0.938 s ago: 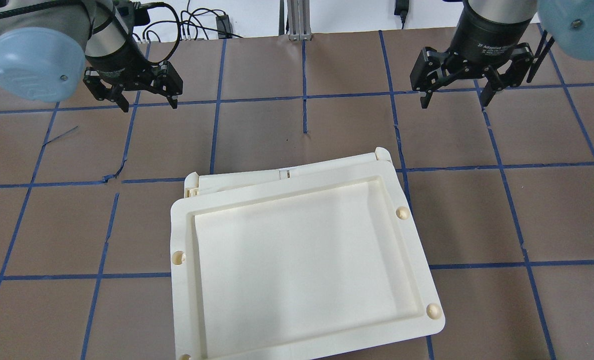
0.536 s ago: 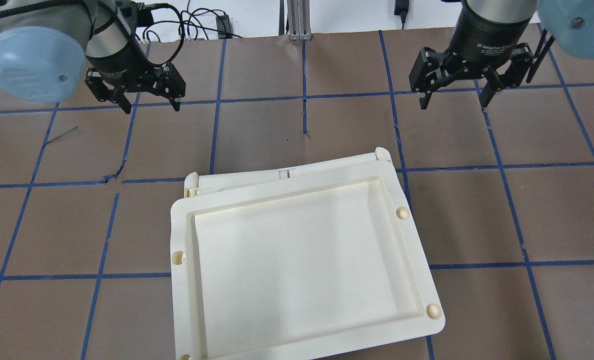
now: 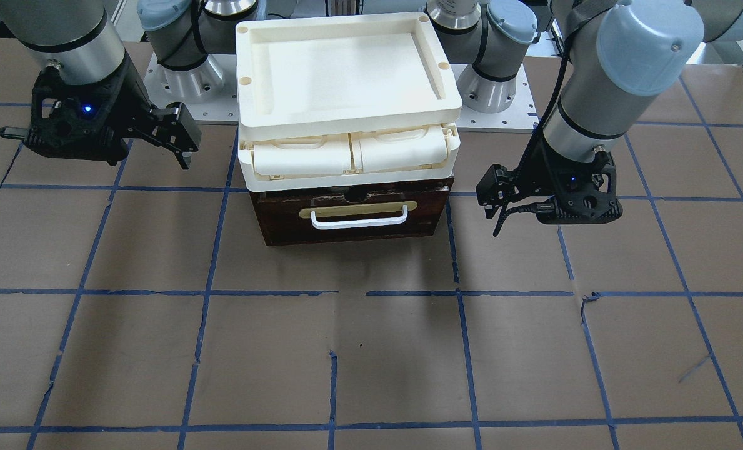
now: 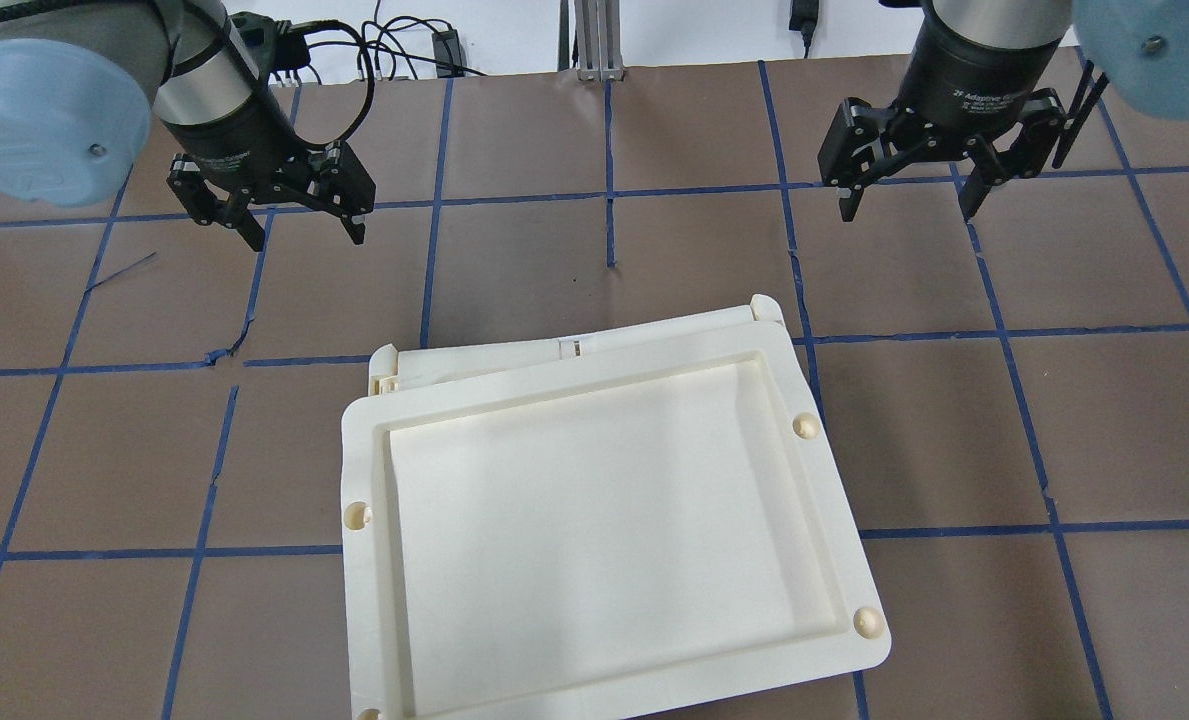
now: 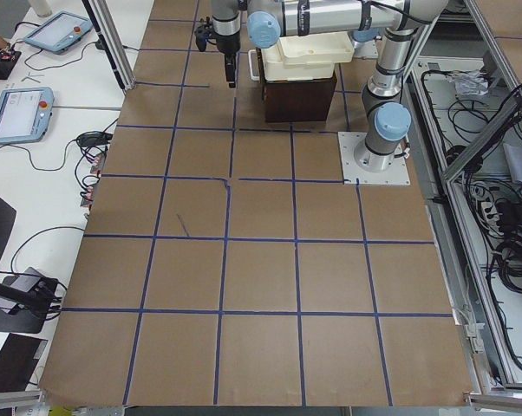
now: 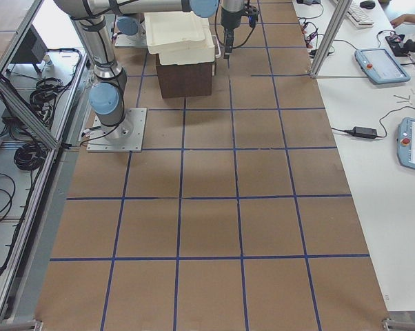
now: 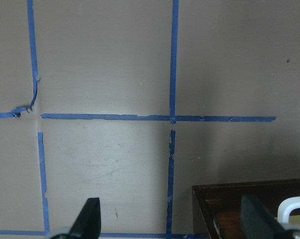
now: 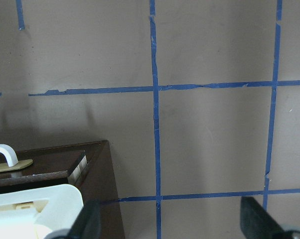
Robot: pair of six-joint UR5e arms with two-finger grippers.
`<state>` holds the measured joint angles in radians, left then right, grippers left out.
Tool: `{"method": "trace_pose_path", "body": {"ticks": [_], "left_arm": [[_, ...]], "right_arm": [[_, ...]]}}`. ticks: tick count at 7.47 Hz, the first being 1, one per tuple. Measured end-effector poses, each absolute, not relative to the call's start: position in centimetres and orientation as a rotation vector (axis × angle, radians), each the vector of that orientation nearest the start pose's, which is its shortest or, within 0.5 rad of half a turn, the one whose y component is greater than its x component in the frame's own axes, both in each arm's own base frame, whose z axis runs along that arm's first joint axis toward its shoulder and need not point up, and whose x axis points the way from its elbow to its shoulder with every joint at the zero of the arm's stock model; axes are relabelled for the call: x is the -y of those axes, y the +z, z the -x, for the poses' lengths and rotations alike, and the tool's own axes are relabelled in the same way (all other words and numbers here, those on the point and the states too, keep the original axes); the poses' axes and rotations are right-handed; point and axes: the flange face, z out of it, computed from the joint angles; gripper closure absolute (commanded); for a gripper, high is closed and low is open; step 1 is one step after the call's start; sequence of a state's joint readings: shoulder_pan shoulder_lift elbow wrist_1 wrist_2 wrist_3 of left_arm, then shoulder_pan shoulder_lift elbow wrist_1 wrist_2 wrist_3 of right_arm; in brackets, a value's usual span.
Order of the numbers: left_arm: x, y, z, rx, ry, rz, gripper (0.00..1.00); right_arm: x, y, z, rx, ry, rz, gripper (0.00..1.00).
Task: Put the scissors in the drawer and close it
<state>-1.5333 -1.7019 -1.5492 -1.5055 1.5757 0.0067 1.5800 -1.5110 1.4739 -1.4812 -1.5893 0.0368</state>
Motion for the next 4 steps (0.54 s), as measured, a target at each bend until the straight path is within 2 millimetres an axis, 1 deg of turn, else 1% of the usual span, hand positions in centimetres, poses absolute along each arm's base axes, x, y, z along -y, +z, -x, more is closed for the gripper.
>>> {"method": "trace_pose_path", "body": {"ticks": [4], "left_arm": [[54.47, 44.03, 10.7, -3.133, 0.065, 0.059, 0.0]], "right_arm": [[51.0, 49.58, -13.64, -3.158, 0.086, -0.043, 0.0]]}}
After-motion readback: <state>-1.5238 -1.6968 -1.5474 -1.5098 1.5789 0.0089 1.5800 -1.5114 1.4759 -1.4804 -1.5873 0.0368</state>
